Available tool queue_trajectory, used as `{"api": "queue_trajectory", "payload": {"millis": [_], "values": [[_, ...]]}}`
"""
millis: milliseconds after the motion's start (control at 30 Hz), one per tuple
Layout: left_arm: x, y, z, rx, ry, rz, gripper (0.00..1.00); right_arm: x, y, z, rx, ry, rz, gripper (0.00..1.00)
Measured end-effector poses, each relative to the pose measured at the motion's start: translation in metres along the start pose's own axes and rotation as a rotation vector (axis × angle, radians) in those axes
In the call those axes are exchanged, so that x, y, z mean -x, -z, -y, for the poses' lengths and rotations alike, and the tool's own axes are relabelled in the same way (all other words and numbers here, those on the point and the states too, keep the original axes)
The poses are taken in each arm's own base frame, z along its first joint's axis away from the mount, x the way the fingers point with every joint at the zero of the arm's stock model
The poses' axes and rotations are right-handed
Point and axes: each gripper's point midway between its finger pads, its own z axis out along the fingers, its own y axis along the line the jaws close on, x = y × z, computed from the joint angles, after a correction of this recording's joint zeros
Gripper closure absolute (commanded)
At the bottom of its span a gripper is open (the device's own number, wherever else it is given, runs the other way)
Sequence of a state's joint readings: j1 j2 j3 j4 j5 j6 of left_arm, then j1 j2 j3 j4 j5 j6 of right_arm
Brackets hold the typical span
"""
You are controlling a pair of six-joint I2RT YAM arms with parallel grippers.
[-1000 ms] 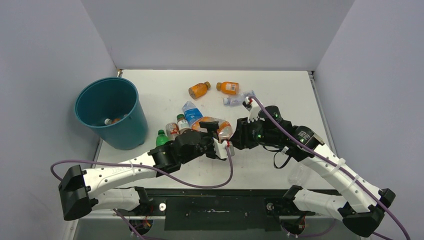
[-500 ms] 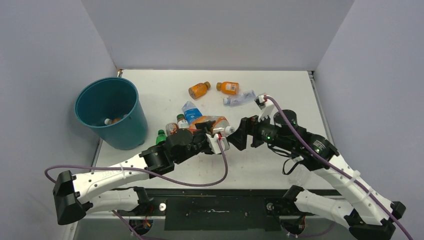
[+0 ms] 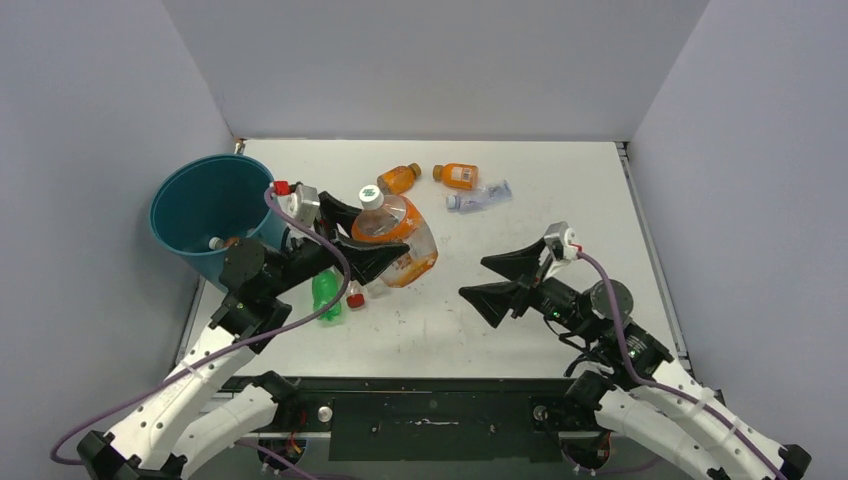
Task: Put the plastic bottles in the bin
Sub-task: Pick up the plastic bottle at the center of the board.
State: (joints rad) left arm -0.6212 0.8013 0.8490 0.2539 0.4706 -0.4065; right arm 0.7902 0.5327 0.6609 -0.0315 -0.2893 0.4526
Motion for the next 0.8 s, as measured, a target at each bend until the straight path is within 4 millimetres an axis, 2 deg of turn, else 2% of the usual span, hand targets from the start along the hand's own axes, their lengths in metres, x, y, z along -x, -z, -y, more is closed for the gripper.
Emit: {"api": "queue_trajectory", "payload": {"millis": [100, 267, 433, 533, 567, 733, 800], "values": [[0.000, -0.002, 0.019, -0.140, 0.161, 0.017, 0.66, -0.015, -0.015, -0.005, 0.071, -0.021, -0.017, 0.10], [-0.015, -0.005, 0.038, -0.282, 0.357, -0.049, 0.66, -0.017, -0.034, -0.015, 0.158, -0.065, 0.001, 0.10], [-0.006, -0.001, 0.050, -0.347, 0.388, -0.040, 0.66, -0.005, -0.044, -0.036, 0.276, -0.105, 0.049, 0.09], [-0.004, 0.001, 0.054, -0.365, 0.391, -0.039, 0.66, -0.008, -0.051, -0.049, 0.338, -0.131, 0.045, 0.03], [-0.003, 0.001, 0.054, -0.370, 0.392, -0.038, 0.67, -0.011, -0.054, -0.052, 0.353, -0.139, 0.036, 0.04], [-0.003, 0.003, 0.056, -0.376, 0.389, -0.039, 0.63, -0.041, -0.065, -0.077, 0.429, -0.177, -0.044, 0.44], [-0.003, 0.007, 0.060, -0.385, 0.379, -0.043, 0.55, -0.046, -0.068, -0.079, 0.421, -0.182, -0.047, 0.53]]}}
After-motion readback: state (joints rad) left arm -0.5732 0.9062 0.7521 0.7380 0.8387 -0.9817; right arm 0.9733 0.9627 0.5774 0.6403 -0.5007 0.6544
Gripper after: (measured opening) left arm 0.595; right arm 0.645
